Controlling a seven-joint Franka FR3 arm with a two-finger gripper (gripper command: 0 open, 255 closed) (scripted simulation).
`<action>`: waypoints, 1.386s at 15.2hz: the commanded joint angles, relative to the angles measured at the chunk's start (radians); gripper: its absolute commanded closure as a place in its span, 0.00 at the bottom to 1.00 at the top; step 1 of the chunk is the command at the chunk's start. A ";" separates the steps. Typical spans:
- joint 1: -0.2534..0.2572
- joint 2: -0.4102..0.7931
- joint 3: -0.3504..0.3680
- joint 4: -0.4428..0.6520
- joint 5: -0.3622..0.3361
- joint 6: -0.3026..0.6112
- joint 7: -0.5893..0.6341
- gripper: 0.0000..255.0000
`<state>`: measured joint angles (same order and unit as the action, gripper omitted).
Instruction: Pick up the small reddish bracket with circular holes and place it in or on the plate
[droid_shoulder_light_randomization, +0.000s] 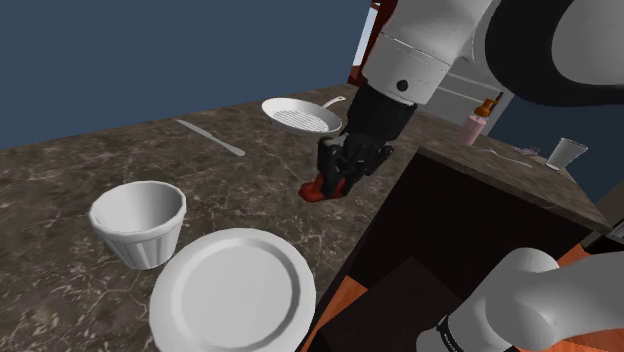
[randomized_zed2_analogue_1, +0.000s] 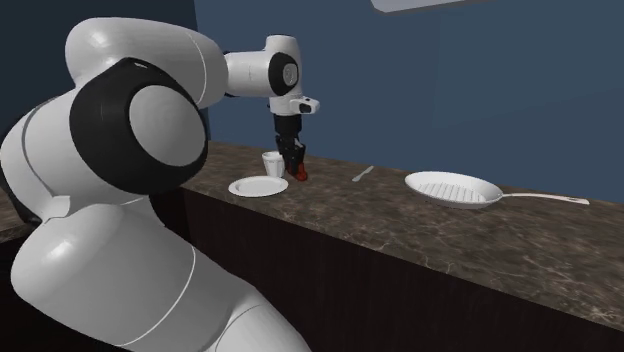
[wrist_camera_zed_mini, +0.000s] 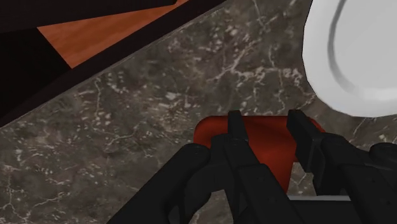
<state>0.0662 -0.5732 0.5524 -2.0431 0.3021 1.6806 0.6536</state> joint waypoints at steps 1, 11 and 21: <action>-0.005 0.044 0.059 0.045 -0.002 0.012 0.059 1.00; -0.083 0.390 0.421 0.351 -0.191 0.042 0.398 1.00; -0.068 0.358 0.411 0.194 -0.162 0.177 0.381 1.00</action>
<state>-0.0049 -0.2086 0.9655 -1.8303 0.1342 1.8428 1.0363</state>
